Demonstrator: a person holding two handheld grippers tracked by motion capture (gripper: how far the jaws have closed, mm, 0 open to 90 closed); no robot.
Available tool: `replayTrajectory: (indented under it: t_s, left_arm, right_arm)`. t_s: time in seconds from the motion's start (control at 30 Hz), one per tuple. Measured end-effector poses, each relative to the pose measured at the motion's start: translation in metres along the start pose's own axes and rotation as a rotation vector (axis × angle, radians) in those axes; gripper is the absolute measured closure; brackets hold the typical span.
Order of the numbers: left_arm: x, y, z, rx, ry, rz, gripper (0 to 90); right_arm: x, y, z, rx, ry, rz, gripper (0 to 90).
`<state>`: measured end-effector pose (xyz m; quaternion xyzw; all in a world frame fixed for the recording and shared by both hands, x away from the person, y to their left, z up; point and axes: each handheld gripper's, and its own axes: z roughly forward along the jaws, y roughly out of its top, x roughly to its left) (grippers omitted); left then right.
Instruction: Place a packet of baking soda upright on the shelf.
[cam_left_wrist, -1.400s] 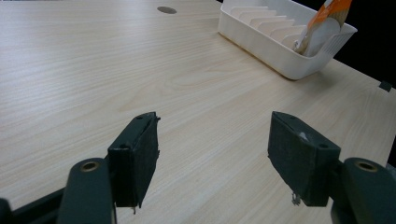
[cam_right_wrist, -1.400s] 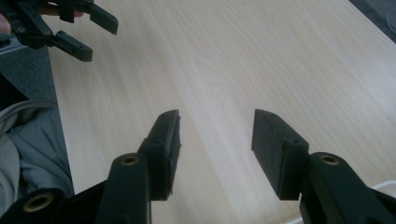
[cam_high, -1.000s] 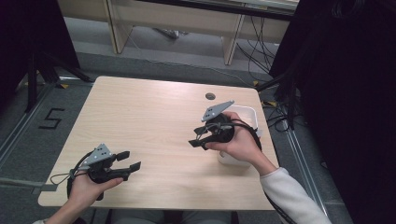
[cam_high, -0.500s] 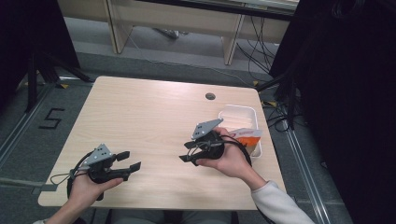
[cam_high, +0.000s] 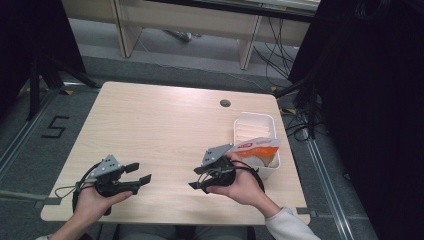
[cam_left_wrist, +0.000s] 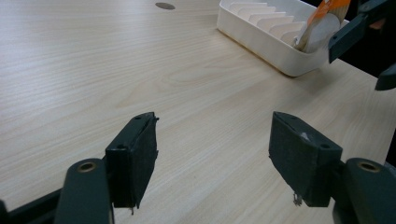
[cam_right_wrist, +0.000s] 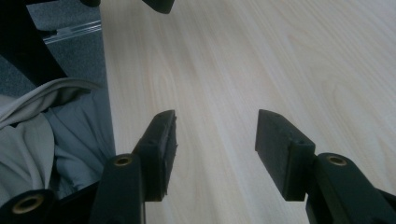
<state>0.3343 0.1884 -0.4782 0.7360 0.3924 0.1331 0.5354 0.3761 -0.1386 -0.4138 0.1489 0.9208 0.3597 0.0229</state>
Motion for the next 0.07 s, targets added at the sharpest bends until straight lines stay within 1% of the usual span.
replayTrajectory:
  t_s: [0.03, 0.07]
  left_arm:
    - [0.0000, 0.0000, 0.0002, -0.001, 0.001, -0.003, 31.5]
    - [-0.0006, -0.0003, 0.0006, -0.003, 0.007, -0.019, 31.4]
  right_arm:
    - [0.0000, 0.0009, -0.0033, -0.001, -0.015, -0.006, 48.3]
    - [0.0000, 0.0025, -0.0073, -0.009, -0.012, -0.021, 48.0]
